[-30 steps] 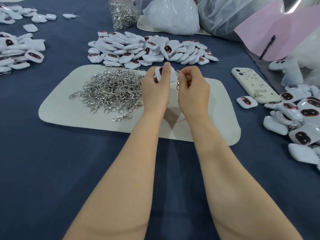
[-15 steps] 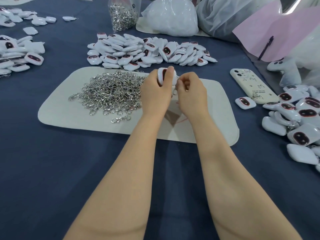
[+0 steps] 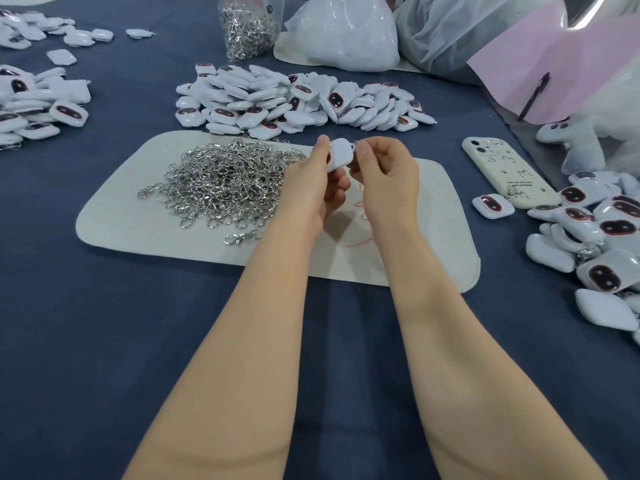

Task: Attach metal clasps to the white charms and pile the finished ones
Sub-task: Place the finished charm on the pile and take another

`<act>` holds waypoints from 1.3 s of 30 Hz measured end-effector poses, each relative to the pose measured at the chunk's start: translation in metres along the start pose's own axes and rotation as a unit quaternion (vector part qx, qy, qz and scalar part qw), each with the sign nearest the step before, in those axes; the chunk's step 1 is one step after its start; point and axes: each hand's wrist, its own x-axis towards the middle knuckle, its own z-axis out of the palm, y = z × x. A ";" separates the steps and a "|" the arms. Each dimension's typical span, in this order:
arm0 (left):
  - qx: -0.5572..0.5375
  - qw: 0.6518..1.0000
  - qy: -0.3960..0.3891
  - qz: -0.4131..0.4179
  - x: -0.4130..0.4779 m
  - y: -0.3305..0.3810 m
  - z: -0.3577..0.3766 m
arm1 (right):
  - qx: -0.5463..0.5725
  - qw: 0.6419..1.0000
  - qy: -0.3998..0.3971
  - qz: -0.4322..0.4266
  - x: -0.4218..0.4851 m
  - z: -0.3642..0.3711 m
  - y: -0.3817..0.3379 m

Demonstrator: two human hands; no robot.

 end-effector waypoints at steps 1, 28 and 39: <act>0.002 1.000 -0.002 -0.002 0.000 0.000 0.000 | 0.009 1.000 0.003 0.003 0.000 0.000 0.000; 0.329 0.868 0.123 0.351 -0.004 -0.014 -0.001 | -0.226 0.971 -0.079 -0.025 0.003 -0.008 0.003; 0.312 0.921 0.067 0.225 -0.004 -0.016 0.011 | -0.143 0.987 -0.066 0.020 0.005 -0.013 -0.001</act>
